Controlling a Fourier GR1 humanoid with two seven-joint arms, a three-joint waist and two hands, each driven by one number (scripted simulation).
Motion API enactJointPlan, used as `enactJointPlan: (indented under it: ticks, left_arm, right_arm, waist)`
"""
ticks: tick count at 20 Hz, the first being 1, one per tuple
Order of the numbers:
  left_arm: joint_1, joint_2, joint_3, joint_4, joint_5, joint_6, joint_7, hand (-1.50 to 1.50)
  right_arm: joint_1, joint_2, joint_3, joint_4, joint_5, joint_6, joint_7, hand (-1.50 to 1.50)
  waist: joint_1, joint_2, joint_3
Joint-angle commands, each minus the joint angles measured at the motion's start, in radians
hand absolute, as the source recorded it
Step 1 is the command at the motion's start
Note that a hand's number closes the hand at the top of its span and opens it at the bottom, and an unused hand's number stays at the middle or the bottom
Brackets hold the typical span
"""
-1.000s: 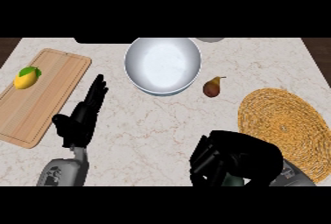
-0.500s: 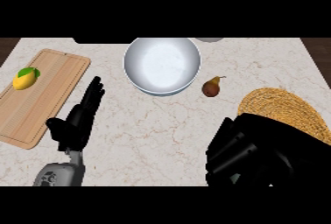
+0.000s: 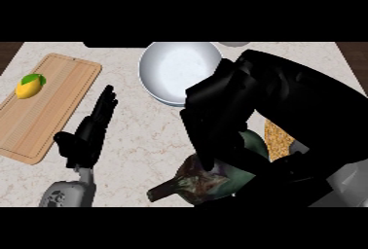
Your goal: Pick the eggplant from the placemat and place it in the bowl
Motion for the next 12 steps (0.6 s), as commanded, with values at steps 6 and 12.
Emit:
enactJointPlan:
  ticks: [6, 12]
  left_arm:
    - [-0.045, 0.028, 0.030, 0.000, 0.022, -0.028, 0.029, 0.00]
    - [-0.058, -0.023, -0.016, 0.001, -0.017, 0.012, 0.023, 0.00]
  right_arm:
    - [-0.209, -0.009, 0.028, 0.345, 0.340, -0.060, -0.181, 1.50]
    - [-0.222, -0.058, 0.085, 0.589, 0.579, -0.178, -0.480, 1.50]
  waist:
    - [0.018, 0.008, 0.000]
    - [0.022, 0.011, 0.000]
